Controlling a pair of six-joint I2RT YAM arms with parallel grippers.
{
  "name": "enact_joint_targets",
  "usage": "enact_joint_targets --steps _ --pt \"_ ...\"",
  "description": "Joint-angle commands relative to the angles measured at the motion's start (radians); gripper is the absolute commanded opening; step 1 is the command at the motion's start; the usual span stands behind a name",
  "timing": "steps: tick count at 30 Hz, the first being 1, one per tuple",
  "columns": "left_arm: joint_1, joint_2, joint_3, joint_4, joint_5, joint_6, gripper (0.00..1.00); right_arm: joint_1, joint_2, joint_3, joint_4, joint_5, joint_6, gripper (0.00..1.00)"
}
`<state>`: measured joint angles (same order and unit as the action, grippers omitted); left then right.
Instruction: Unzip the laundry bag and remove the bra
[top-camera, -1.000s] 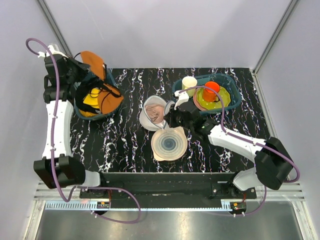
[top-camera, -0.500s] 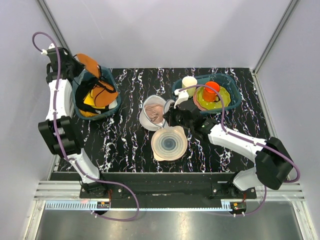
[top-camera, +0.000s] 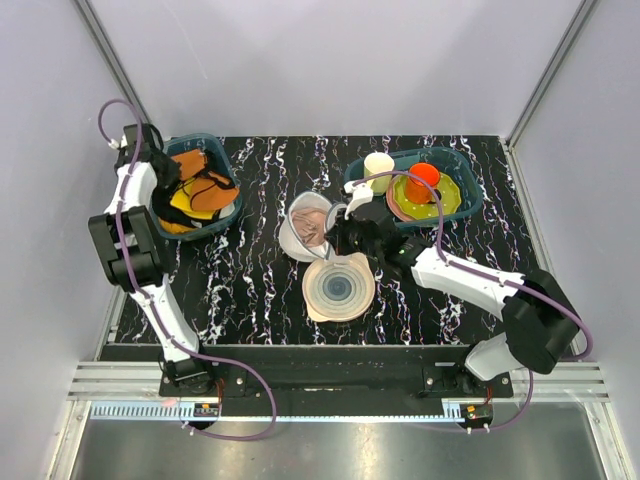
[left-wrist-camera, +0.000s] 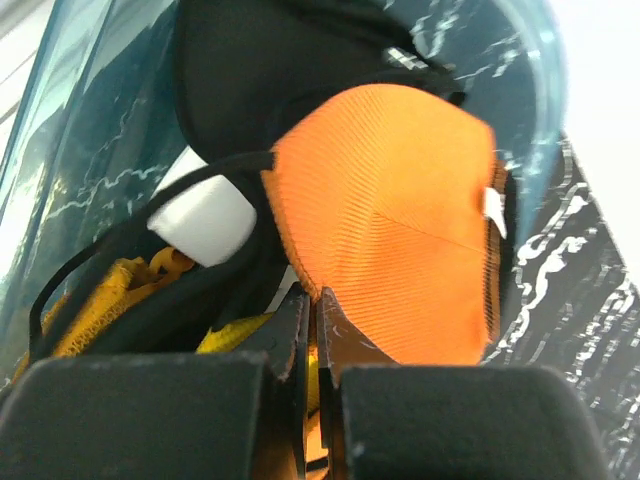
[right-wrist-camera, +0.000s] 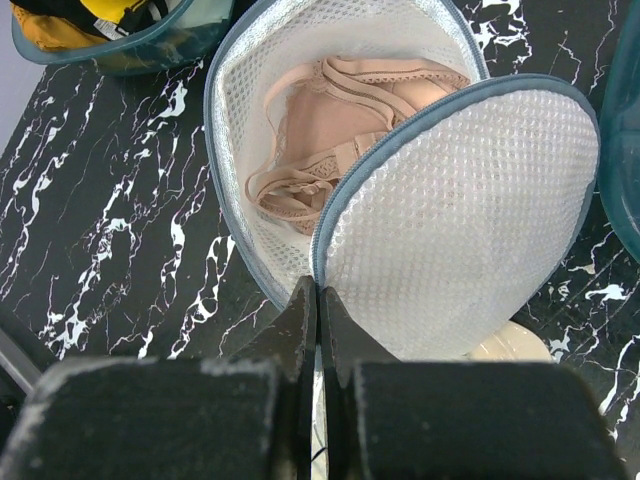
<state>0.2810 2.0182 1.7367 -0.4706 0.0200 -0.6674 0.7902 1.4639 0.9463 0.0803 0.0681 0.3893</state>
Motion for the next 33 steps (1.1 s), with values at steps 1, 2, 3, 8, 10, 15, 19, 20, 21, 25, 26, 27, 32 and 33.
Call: enact_joint_targets --steps 1,2,3,8,10,15,19,20,21,25,26,27,32,33 --pt "0.007 0.057 -0.019 0.009 -0.051 -0.026 0.0 0.004 0.007 0.046 0.019 -0.014 -0.007 0.0" --pt "0.006 0.074 0.003 0.004 -0.04 -0.023 0.0 0.004 0.01 0.046 0.019 -0.016 -0.007 0.0" --pt "0.004 0.092 0.013 0.003 -0.025 -0.018 0.0 0.004 0.01 0.048 0.019 -0.019 -0.007 0.0" --pt "0.003 0.102 0.064 -0.022 0.028 0.003 0.0 0.004 -0.004 0.046 0.016 -0.016 -0.004 0.0" --pt "0.001 0.061 0.055 -0.022 0.018 0.014 0.2 0.004 -0.013 0.042 0.013 -0.008 -0.007 0.0" --pt "-0.017 -0.105 0.041 -0.036 -0.015 0.052 0.43 0.004 -0.025 0.042 0.009 -0.004 -0.004 0.0" --pt "-0.052 -0.194 0.07 -0.079 -0.072 0.112 0.67 0.004 -0.056 0.036 0.016 -0.007 -0.001 0.0" --pt "-0.066 -0.208 0.075 -0.104 -0.092 0.117 0.7 0.003 -0.062 0.031 0.018 -0.004 -0.003 0.0" --pt "-0.071 -0.235 0.076 -0.114 -0.097 0.129 0.75 0.004 -0.066 0.029 0.016 -0.002 -0.004 0.0" --pt "-0.097 -0.311 0.066 -0.141 -0.094 0.146 0.81 0.004 -0.108 0.017 0.013 0.016 -0.007 0.0" --pt "-0.121 -0.331 0.051 -0.148 -0.077 0.15 0.82 0.004 -0.115 0.011 0.016 0.018 -0.007 0.0" --pt "-0.137 -0.349 0.04 -0.152 -0.065 0.16 0.82 0.004 -0.125 0.008 0.018 0.025 -0.007 0.0" --pt "-0.303 -0.484 -0.095 -0.146 0.1 0.167 0.81 0.004 -0.142 -0.01 0.018 0.039 -0.007 0.0" --pt "-0.328 -0.499 -0.151 -0.137 0.141 0.149 0.81 0.004 -0.142 -0.012 0.018 0.041 -0.007 0.0"
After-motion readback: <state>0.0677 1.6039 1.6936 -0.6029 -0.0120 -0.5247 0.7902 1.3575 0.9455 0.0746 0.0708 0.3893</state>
